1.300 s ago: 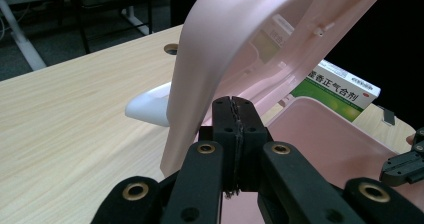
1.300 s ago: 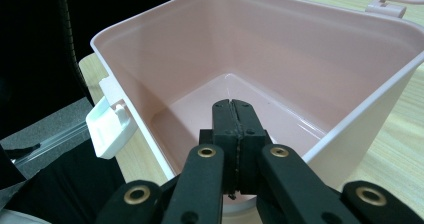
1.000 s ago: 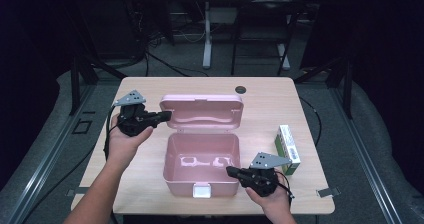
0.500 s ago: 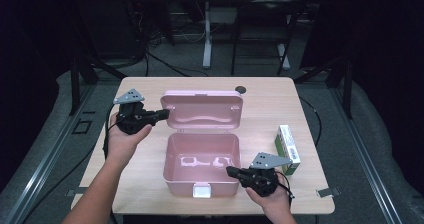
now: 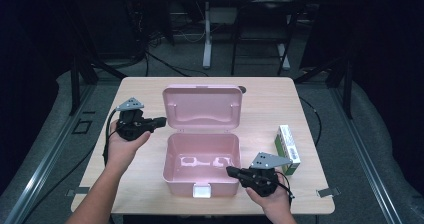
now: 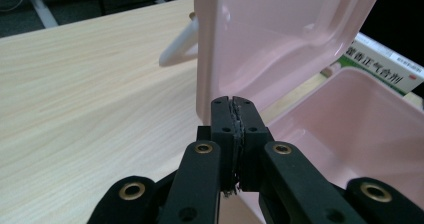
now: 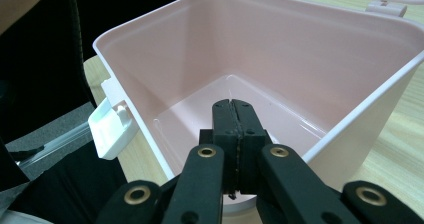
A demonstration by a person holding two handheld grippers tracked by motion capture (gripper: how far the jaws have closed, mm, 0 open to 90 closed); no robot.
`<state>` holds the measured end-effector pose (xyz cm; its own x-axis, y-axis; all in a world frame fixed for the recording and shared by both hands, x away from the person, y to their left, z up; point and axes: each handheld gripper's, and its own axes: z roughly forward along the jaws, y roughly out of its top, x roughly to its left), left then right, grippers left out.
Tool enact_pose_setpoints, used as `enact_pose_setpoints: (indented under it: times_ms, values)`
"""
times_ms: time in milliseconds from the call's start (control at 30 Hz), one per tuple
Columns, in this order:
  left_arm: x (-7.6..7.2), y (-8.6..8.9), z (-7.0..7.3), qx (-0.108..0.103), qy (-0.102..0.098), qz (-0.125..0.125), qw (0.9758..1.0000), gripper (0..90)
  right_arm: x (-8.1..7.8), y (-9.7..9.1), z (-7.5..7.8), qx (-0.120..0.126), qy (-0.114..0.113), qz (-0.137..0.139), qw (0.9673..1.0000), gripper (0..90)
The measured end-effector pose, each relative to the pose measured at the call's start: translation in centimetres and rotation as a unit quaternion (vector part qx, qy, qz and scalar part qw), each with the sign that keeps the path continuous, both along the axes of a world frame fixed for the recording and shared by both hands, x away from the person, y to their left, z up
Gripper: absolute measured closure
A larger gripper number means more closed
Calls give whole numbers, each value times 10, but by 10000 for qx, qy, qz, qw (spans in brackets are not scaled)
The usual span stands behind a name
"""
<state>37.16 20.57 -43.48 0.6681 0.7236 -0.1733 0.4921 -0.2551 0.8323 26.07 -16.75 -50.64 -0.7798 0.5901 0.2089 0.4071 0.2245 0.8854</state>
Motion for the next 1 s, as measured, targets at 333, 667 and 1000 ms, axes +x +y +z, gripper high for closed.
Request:
enact_pose_setpoints:
  times_ms: [333, 667, 1000]
  values:
    - [-10, 1, -25, 28, 222, -45, 9997, 836, -1, 0, 0, -29, -19, -26, 10000, 900]
    - [-9, -4, -41, -49, 385, -101, 9992, 831, -2, 1, 0, -70, -74, -30, 9999, 900]
    - [-8, -4, -42, -49, 369, -132, 9992, 837, -1, 1, 0, -57, -89, -16, 9999, 900]
